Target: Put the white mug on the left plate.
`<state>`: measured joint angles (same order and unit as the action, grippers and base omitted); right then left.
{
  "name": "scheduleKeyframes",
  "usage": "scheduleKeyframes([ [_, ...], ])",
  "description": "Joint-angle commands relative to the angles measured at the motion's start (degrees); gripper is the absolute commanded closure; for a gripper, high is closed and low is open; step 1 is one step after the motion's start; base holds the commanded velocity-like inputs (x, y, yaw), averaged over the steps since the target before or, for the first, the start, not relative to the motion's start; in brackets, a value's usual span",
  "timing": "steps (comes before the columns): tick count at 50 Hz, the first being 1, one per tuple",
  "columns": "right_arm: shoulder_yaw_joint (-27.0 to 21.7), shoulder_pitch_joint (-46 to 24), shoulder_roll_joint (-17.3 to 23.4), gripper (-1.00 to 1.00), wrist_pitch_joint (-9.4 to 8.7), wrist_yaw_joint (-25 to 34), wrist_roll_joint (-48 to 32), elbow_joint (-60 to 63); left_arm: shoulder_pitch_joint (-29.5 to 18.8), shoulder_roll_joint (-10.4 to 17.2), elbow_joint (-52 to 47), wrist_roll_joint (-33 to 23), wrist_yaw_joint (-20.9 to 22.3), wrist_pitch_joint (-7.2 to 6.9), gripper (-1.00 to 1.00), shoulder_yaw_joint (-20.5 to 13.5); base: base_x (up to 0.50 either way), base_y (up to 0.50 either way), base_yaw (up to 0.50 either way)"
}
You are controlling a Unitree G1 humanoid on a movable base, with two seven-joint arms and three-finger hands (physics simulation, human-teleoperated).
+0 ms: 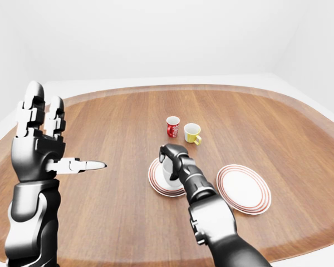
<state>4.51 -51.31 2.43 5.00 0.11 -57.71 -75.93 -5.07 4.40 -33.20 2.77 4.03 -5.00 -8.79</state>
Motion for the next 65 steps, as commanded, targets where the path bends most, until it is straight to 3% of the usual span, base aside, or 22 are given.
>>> scheduleKeyframes([
  [1, -0.14, 0.13, 0.02, 1.0, 0.0, -0.35, 5.52, -0.06, -0.07, 0.06, 0.2, 0.04, -0.02, 0.0, -1.0, -0.08, 0.0, 0.0, 0.0],
  [39, -0.33, 0.33, -0.12, 1.0, 0.0, -0.92, 6.14, -0.05, 0.16, 0.01, -0.09, 0.02, 0.03, 0.0, -1.0, -0.09, 0.0, 0.0, 0.0],
  [40, -0.21, 0.57, -0.09, 0.18, 0.0, -0.52, 6.03, -0.09, 0.07, 0.04, -0.1, 0.03, 0.01, 0.0, -1.0, -0.13, 0.0, 0.0, 0.0],
  [41, -0.01, 0.75, -0.05, -1.0, 0.0, 0.17, 5.8, -0.11, 0.05, 0.05, -0.11, 0.05, 0.0, 0.0, -1.0, -0.14, 0.0, 0.0, 0.0],
  [48, -0.33, 1.58, 0.47, -1.0, 0.0, 1.21, 6.11, -0.2, 0.04, 0.07, -0.16, 0.04, -0.02, 0.0, -1.0, -0.14, 0.0, 0.0, 0.0],
  [65, 2.05, 8.56, 0.7, -1.0, 0.0, 10.71, 2.08, 1.36, 0.68, -0.16, 0.13, -0.4, 0.27, 0.0, -1.0, 0.39, 0.0, 0.0, 0.0],
])
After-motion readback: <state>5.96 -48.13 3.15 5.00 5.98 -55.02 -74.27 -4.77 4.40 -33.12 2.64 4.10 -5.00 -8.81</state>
